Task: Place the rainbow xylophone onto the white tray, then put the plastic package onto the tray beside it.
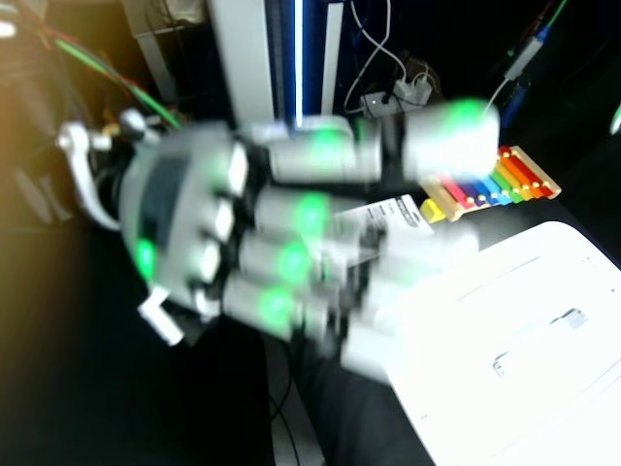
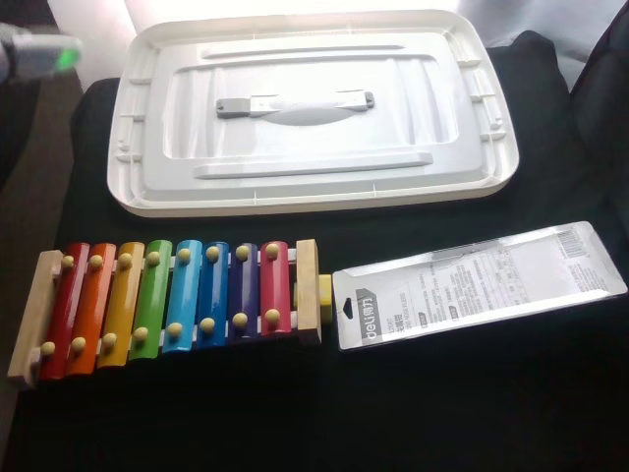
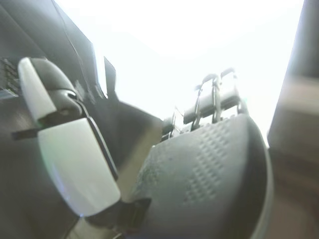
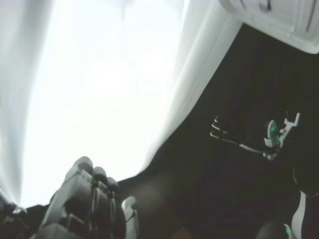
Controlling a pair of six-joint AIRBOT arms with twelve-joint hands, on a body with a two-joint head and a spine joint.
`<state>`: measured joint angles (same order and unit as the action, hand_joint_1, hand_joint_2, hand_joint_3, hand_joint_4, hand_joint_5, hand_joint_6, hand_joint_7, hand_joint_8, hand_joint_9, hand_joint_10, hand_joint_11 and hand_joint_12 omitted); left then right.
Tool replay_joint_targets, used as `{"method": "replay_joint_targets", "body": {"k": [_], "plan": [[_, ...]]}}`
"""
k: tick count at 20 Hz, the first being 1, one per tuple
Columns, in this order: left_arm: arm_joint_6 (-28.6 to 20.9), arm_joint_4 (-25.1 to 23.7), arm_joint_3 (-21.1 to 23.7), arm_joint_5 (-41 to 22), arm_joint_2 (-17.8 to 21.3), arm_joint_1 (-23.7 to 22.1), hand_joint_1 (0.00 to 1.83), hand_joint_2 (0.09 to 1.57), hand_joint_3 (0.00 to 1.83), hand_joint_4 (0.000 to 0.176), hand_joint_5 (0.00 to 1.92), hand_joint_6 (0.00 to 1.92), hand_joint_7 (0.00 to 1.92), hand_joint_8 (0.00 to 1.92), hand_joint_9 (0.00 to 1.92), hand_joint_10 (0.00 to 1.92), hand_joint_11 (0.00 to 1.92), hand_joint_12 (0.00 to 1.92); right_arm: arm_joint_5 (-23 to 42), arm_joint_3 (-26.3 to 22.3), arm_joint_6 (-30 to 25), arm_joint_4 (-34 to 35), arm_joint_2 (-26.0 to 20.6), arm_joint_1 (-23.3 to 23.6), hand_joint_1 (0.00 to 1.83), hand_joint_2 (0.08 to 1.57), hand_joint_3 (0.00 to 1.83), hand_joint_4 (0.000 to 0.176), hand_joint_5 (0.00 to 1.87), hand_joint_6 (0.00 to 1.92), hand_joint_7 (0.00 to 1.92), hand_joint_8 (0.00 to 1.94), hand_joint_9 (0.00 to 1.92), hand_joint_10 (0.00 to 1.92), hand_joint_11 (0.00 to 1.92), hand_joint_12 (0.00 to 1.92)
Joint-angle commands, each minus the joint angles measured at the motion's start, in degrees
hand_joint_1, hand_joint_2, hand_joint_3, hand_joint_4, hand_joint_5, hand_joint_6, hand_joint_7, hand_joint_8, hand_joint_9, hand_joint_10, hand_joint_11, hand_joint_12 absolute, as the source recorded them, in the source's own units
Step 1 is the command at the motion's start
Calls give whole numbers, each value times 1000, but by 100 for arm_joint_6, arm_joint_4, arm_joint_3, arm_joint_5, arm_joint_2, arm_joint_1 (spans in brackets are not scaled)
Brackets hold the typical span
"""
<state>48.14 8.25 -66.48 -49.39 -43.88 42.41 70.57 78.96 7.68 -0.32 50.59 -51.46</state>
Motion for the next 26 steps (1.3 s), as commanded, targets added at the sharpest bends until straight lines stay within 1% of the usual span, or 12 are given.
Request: {"method": "replay_joint_targets", "body": {"k": [1, 4, 8, 10, 14, 16, 17, 19, 20, 23, 24, 26], "plan": [[-20, 11, -32, -288, 71, -80, 795, 707, 511, 0, 5, 205, 100, 336, 221, 146, 0, 721, 466, 29, -55, 208, -36, 93, 722, 493, 272, 0, 14, 185, 22, 340, 0, 590, 57, 124], [-20, -103, -29, -62, 100, -79, 722, 959, 55, 0, 14, 200, 199, 142, 221, 9, 0, 659, 451, 26, -119, 116, -39, 92, 732, 568, 189, 0, 30, 195, 97, 340, 0, 776, 68, 119], [-40, -190, 12, -18, 179, -82, 728, 1029, 4, 0, 0, 220, 230, 28, 219, 6, 0, 680, 452, 26, -227, 51, -18, 92, 684, 637, 82, 0, 91, 175, 157, 274, 0, 738, 80, 89], [-277, -433, 64, -50, 285, -83, 646, 1026, 0, 0, 0, 116, 212, 8, 218, 2, 0, 647, 452, 26, -240, 25, 1, 92, 701, 660, 68, 0, 135, 164, 152, 234, 0, 629, 58, 76], [-900, -1199, 299, -111, 626, -82, 527, 1051, 5, 0, 0, 0, 183, 0, 228, 3, 0, 571, 452, 29, -285, -17, 3, 92, 693, 612, 31, 0, 108, 141, 127, 199, 0, 546, 54, 68], [-948, -1569, 575, -122, 901, -81, 521, 1012, 0, 0, 0, 0, 172, 0, 192, 0, 0, 579, 453, 35, -285, -16, 3, 93, 685, 584, 14, 0, 57, 110, 95, 156, 0, 304, 8, 17], [-948, -1676, 671, -111, 988, -81, 503, 994, 0, 0, 0, 0, 170, 1, 179, 0, 0, 573, 453, 34, -285, -18, 4, 93, 667, 568, 5, 0, 16, 65, 40, 124, 0, 60, 1, 3], [-1039, -2132, 925, 43, 1161, -71, 441, 965, 0, 0, 10, 4, 205, 10, 184, 3, 0, 516, 454, 31, -285, -18, 15, 93, 642, 548, 0, 1, 0, 2, 1, 5, 0, 1, 0, 0], [-1141, -2368, 1001, 138, 1172, -58, 455, 909, 0, 0, 1, 0, 170, 2, 149, 0, 0, 468, 454, 32, -285, -18, 25, 93, 629, 542, 0, 27, 0, 0, 0, 0, 0, 0, 0, 0], [-1647, -3101, 1025, 439, 1029, -123, 476, 841, 0, 0, 0, 0, 79, 0, 141, 1, 0, 459, 453, 33, -285, -15, 44, 96, 716, 569, 7, 43, 0, 0, 0, 0, 0, 0, 0, 0], [-1910, -3509, 990, 694, 917, -274, 543, 809, 0, 0, 0, 0, 37, 2, 96, 2, 0, 333, 453, 32, -286, -15, 46, 96, 775, 534, 0, 62, 0, 0, 0, 0, 0, 0, 0, 0], [-2600, -4352, 857, 1077, 700, -576, 596, 752, 0, 0, 0, 0, 23, 0, 43, 0, 0, 244, 453, 28, -286, -15, 47, 96, 870, 454, 0, 55, 0, 0, 0, 0, 0, 0, 0, 0]]}}
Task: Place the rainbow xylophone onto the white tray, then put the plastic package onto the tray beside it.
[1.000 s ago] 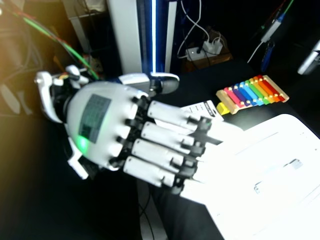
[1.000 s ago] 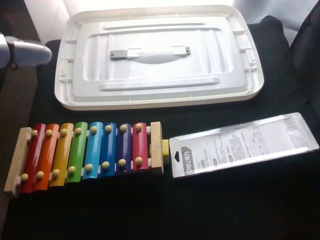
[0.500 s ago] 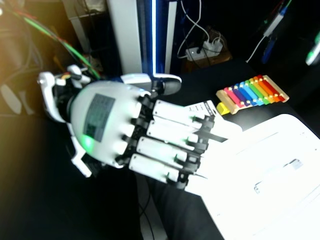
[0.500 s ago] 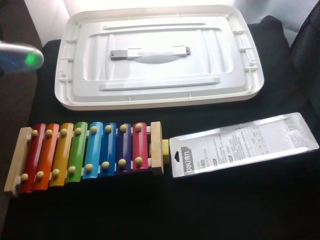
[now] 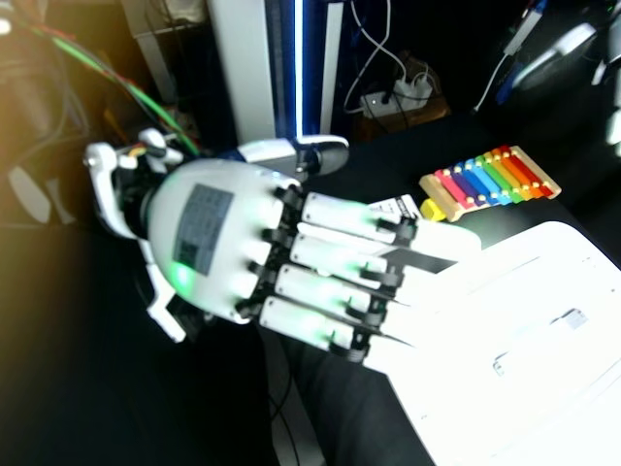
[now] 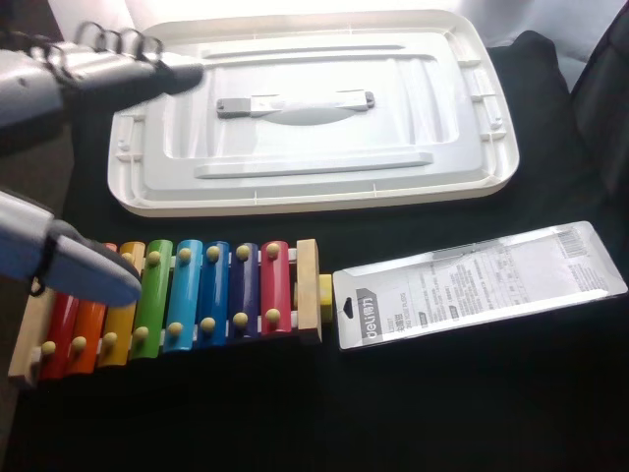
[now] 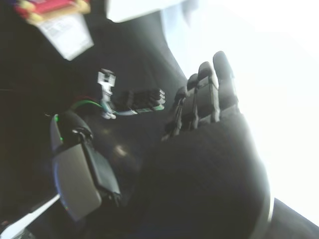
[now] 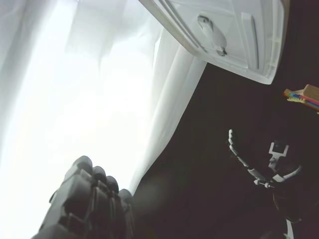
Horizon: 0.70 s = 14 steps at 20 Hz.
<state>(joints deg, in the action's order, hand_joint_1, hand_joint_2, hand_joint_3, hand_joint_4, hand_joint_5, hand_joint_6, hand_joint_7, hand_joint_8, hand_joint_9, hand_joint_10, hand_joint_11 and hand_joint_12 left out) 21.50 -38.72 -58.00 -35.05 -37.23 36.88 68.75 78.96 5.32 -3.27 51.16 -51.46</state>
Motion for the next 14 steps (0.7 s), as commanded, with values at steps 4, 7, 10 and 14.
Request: {"method": "replay_joint_targets", "body": {"k": [4, 7, 10, 14], "plan": [[-1045, -1201, -156, 159, -325, -512, 625, 717, 0, 0, 0, 0, 4, 1, 0, 0, 45, 61, 635, 18, -50, 280, 13, 96, 989, 420, 0, 64, 0, 0, 0, 0, 0, 0, 0, 0], [-1711, -1914, -271, 276, -542, -575, 499, 694, 0, 0, 0, 0, 0, 0, 5, 2, 69, 72, 636, 15, -50, 279, 32, 96, 969, 401, 0, 60, 0, 0, 0, 0, 0, 0, 0, 0], [-2135, -2389, -298, 344, -641, -572, 602, 726, 0, 0, 0, 0, 13, 5, 18, 7, 70, 71, 636, 2, -50, 279, 34, 96, 963, 403, 0, 42, 0, 0, 0, 0, 0, 0, 0, 0], [-2300, -2553, -318, 399, -784, -267, 480, 736, 2, 0, 0, 0, 0, 0, 11, 0, 71, 75, 637, 0, -50, 279, 68, 96, 926, 413, 0, 47, 0, 0, 0, 0, 0, 0, 0, 0]]}}
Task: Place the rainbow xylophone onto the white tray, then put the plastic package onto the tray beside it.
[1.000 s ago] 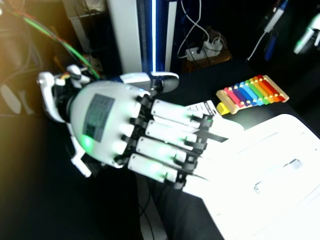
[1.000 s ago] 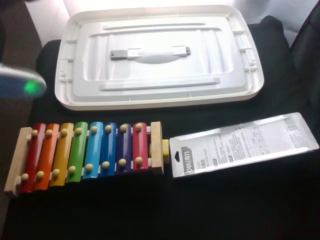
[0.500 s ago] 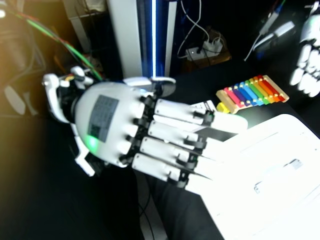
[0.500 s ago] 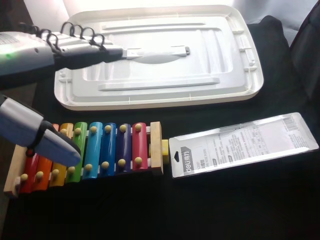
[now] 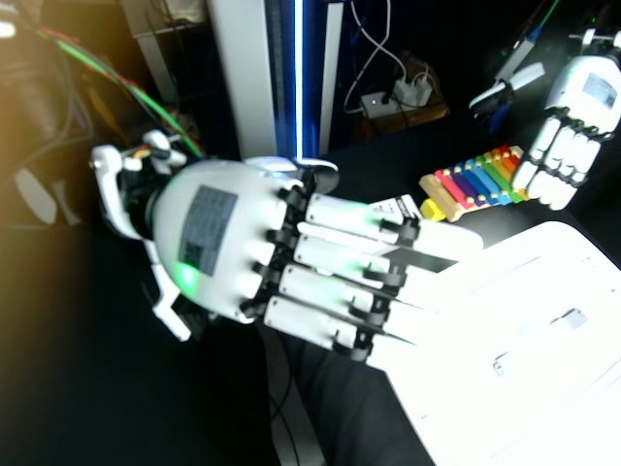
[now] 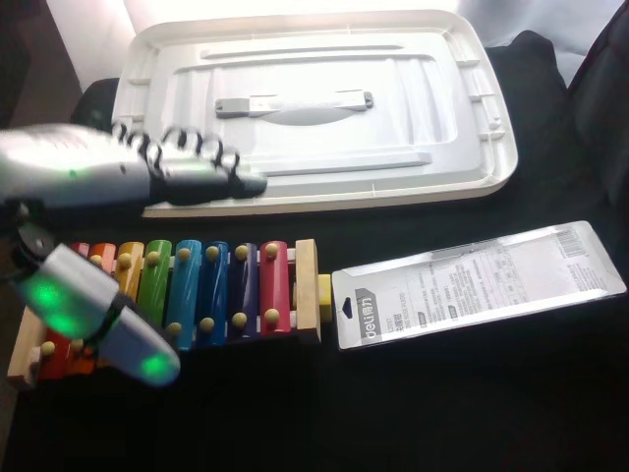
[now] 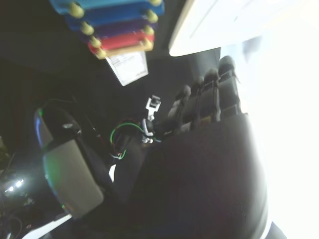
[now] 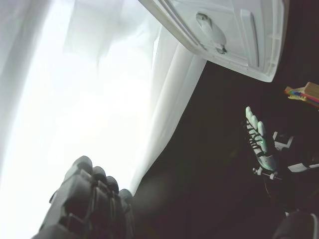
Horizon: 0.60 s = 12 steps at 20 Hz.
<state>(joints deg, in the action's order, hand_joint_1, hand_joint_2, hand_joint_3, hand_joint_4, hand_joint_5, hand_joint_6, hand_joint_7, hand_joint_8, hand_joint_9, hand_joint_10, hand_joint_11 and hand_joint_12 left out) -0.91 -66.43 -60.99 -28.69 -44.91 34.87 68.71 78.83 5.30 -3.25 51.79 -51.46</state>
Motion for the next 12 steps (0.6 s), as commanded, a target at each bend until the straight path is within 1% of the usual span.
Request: {"method": "replay_joint_targets", "body": {"k": [1, 2, 3, 4, 5, 6, 7, 8, 9, 10, 11, 12], "plan": [[-60, 232, -37, -205, -44, -12, 465, 736, 2, 0, 0, 0, 0, 0, 1, 0, 22, 57, 642, 13, -48, 277, 8, 96, 909, 421, 0, 41, 0, 0, 5, 2, 0, 0, 0, 0], [-60, 271, -52, -186, -59, 41, 462, 732, 0, 0, 0, 0, 0, 0, 0, 0, 35, 66, 642, 14, -47, 278, 11, 96, 901, 441, 0, 49, 0, 0, 4, 2, 0, 0, 0, 0], [-60, 319, -78, -169, -79, 98, 455, 733, 0, 0, 0, 0, 0, 0, 1, 0, 52, 77, 642, 15, -47, 278, 12, 96, 887, 455, 0, 51, 0, 0, 0, 0, 0, 0, 0, 0], [-60, 384, -120, -166, -111, 164, 429, 724, 0, 0, 0, 0, 0, 0, 17, 6, 85, 96, 645, 14, -47, 279, 10, 96, 901, 459, 0, 58, 0, 0, 1, 0, 0, 0, 0, 0], [-60, 403, -147, -147, -140, 209, 429, 724, 0, 0, 0, 0, 0, 0, 17, 6, 85, 96, 649, 14, -47, 280, 10, 97, 901, 459, 0, 58, 0, 0, 1, 0, 0, 0, 0, 0], [-59, 401, -170, -117, -171, 232, 417, 715, 0, 0, 0, 0, 0, 0, 17, 5, 89, 100, 652, 13, -47, 280, 11, 97, 912, 462, 0, 53, 0, 0, 0, 0, 0, 0, 0, 0], [-59, 386, -207, -68, -224, 254, 413, 716, 0, 0, 0, 0, 0, 0, 9, 2, 73, 96, 656, 9, -47, 280, 14, 97, 908, 465, 0, 52, 0, 0, 0, 0, 0, 0, 0, 0], [-59, 387, -240, -38, -272, 278, 403, 708, 0, 0, 0, 0, 0, 0, 9, 1, 70, 97, 656, 5, -47, 280, 22, 96, 901, 482, 0, 63, 0, 0, 38, 17, 0, 0, 0, 0], [-59, 409, -279, -12, -335, 327, 418, 704, 0, 4, 0, 0, 0, 0, 9, 1, 72, 100, 657, 3, -47, 280, 33, 96, 909, 490, 0, 71, 0, 0, 62, 27, 0, 0, 0, 0], [-59, 462, -316, -10, -382, 375, 429, 701, 0, 6, 0, 0, 0, 0, 12, 2, 89, 111, 657, 3, -47, 279, 39, 96, 908, 497, 0, 70, 0, 0, 58, 26, 0, 0, 0, 0], [-59, 512, -355, -12, -425, 418, 428, 681, 0, 14, 0, 0, 4, 0, 43, 0, 68, 193, 657, 5, -47, 279, 43, 96, 893, 516, 6, 63, 0, 0, 27, 12, 0, 0, 0, 0], [-59, 549, -392, -9, -466, 447, 455, 659, 5, 22, 0, 0, 5, 0, 37, 0, 13, 252, 665, 5, -47, 279, 44, 96, 870, 526, 10, 70, 0, 0, 18, 9, 0, 0, 0, 0]]}}
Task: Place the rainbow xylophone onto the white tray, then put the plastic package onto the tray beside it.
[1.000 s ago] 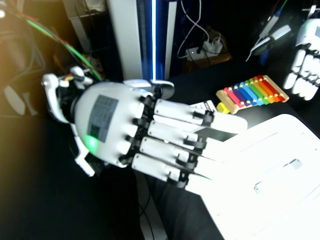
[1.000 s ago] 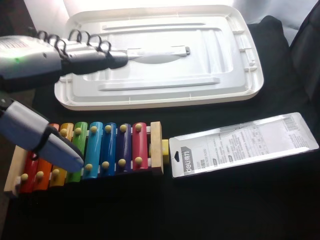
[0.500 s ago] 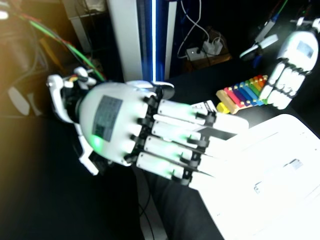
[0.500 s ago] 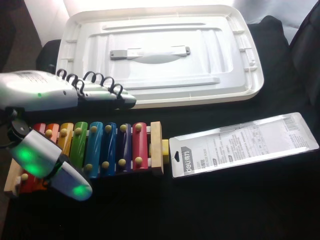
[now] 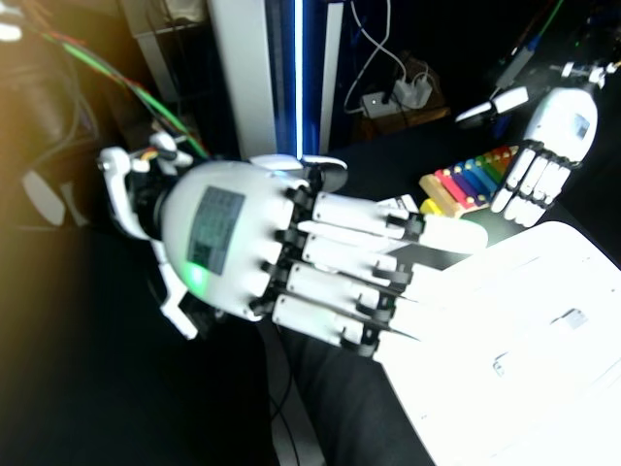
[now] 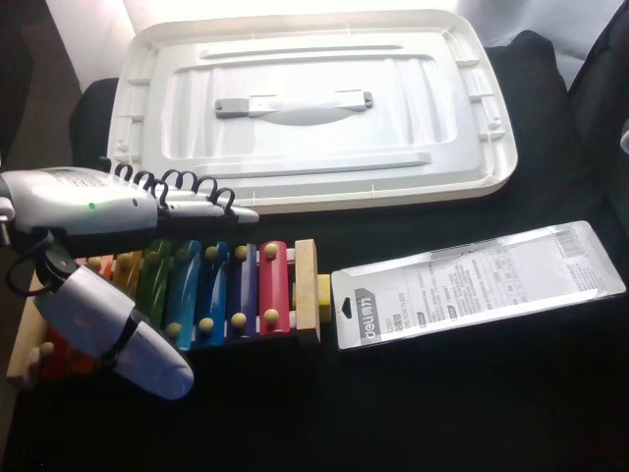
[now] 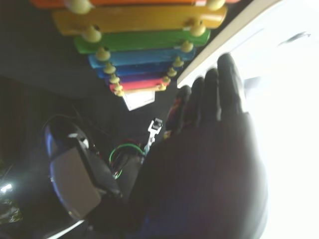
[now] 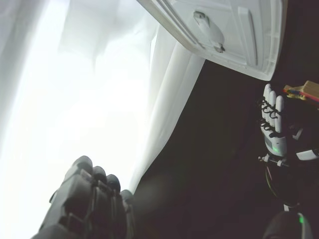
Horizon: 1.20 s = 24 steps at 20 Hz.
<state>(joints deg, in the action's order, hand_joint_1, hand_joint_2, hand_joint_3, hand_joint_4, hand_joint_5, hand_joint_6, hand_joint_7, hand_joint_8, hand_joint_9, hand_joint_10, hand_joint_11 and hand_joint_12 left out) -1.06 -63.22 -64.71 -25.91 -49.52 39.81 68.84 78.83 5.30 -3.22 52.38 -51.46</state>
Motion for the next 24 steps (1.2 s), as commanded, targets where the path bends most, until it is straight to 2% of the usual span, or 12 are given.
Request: {"method": "replay_joint_targets", "body": {"k": [1, 3, 6, 8, 10, 15, 17, 19, 20, 21, 22, 24], "plan": [[-44, 245, -48, -273, -35, -28, 458, 661, 3, 18, 0, 0, 4, 0, 38, 0, 2, 281, 662, 5, -47, 277, -16, 96, 857, 539, 17, 77, 0, 0, 5, 3, 0, 0, 0, 0], [-44, 279, -105, -241, -115, 16, 485, 650, 1, 9, 0, 0, 13, 4, 46, 5, 12, 375, 678, 1, -47, 277, -13, 96, 862, 579, 37, 103, 0, 0, 0, 0, 0, 0, 0, 0], [-41, 304, -153, -198, -220, 126, 482, 642, 0, 3, 0, 0, 29, 3, 70, 6, 0, 243, 680, -5, -47, 256, 0, 96, 866, 603, 50, 83, 0, 0, 2, 1, 0, 0, 0, 0], [-26, 273, -173, -124, -298, 209, 504, 651, 0, 18, 0, 0, 2, 0, 57, 1, 0, 313, 681, -8, -47, 239, 1, 96, 843, 603, 51, 78, 0, 0, 0, 0, 0, 0, 0, 0], [-26, 243, -176, -85, -354, 275, 499, 607, 0, 64, 0, 0, 40, 5, 68, 4, 0, 184, 684, -10, -47, 233, 1, 96, 822, 621, 64, 88, 0, 0, 18, 8, 0, 0, 0, 0], [-25, 161, -267, 54, -537, 398, 606, 704, 8, 72, 0, 0, 145, 11, 170, 16, 83, 210, 701, -13, -47, 226, 1, 96, 810, 642, 84, 89, 0, 0, 28, 12, 0, 0, 0, 0], [-26, 153, -332, 121, -615, 450, 1012, 877, 4, 68, 0, 0, 273, 2, 317, 7, 135, 297, 708, -13, -47, 225, 1, 96, 790, 650, 98, 66, 0, 0, 24, 10, 0, 0, 0, 0], [-26, 103, -413, 224, -715, 487, 1127, 907, 9, 83, 0, 0, 286, 4, 324, 6, 161, 317, 718, -14, -47, 224, 1, 96, 796, 663, 106, 70, 0, 0, 23, 9, 0, 0, 0, 0], [-26, 55, -439, 297, -758, 507, 1398, 960, 0, 108, 125, 7, 359, 3, 413, 3, 194, 645, 719, -14, -47, 224, 1, 96, 758, 657, 111, 89, 0, 0, 23, 9, 0, 0, 0, 0], [-25, 29, -452, 337, -782, 515, 1440, 992, 0, 111, 166, 1, 384, 0, 460, 4, 191, 798, 722, -14, -47, 224, 1, 96, 747, 654, 113, 83, 0, 0, 25, 10, 0, 0, 0, 0], [-25, 14, -472, 373, -809, 523, 1521, 1026, 1, 99, 261, 5, 449, 4, 562, 20, 239, 901, 726, -14, -47, 224, 1, 96, 754, 667, 125, 75, 0, 0, 22, 9, 0, 0, 0, 0], [-24, 16, -489, 405, -825, 531, 1609, 1064, 0, 43, 497, 18, 598, 12, 746, 58, 388, 992, 730, -13, -47, 224, 1, 96, 745, 667, 132, 83, 0, 0, 24, 9, 0, 0, 0, 0]]}}
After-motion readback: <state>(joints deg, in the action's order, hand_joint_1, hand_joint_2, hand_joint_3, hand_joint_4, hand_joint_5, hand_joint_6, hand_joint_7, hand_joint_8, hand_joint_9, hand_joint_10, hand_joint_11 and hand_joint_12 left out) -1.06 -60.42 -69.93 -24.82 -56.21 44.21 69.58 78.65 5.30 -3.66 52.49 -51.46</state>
